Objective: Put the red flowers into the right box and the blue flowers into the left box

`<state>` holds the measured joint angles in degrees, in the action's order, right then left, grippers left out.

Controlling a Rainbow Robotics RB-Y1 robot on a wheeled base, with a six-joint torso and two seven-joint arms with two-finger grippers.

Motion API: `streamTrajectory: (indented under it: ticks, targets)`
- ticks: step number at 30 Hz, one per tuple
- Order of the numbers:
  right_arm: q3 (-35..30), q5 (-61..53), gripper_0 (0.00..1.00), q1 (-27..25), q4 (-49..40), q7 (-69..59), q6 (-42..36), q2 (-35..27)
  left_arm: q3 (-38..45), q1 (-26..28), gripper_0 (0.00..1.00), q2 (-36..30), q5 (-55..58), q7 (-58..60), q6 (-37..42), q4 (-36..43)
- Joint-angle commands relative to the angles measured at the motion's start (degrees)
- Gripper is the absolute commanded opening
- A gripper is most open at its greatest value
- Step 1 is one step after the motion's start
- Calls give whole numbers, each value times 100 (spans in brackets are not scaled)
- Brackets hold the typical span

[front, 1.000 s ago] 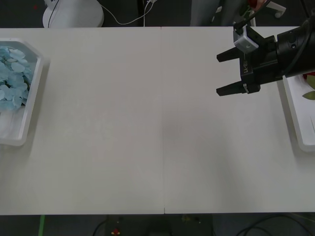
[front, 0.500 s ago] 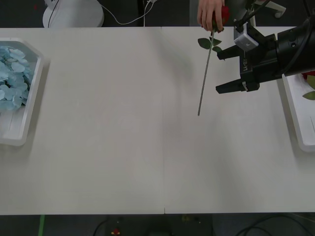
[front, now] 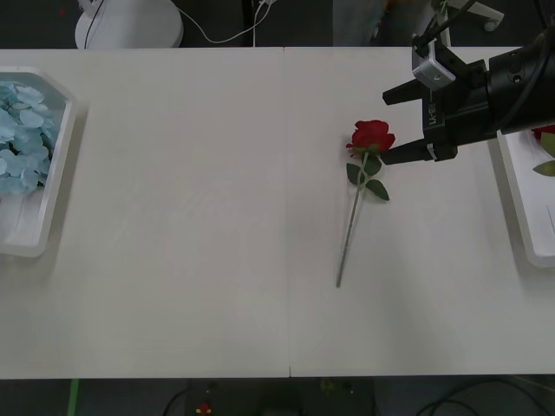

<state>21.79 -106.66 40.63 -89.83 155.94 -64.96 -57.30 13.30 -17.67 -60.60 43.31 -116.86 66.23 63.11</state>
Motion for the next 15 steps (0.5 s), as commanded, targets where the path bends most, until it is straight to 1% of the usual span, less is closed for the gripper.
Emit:
streamTrajectory:
  ticks: [1,8,9,10,11,13,15]
  targets:
    - [1,5,99,15,-8,-94,53,-97,67,-184,100,-339,63,278,-75,8]
    - [1,75,99,15,-8,-94,9,-88,313,-175,100,-339,169,-196,259,474]
    - [1,75,99,33,-8,-94,-35,-80,463,-175,100,-286,353,-355,567,782]
    - [10,84,99,50,-8,-94,-61,-44,542,-175,100,-251,468,-425,699,914]
    - [1,146,99,85,-8,-266,-105,-27,665,-175,100,-198,573,-539,830,1054]
    - [1,383,99,226,-8,-1040,-272,96,1051,-35,100,-75,810,-856,1182,1406]
    - [10,594,99,314,-8,-1620,-360,193,1289,53,100,39,933,-1058,1358,1678]
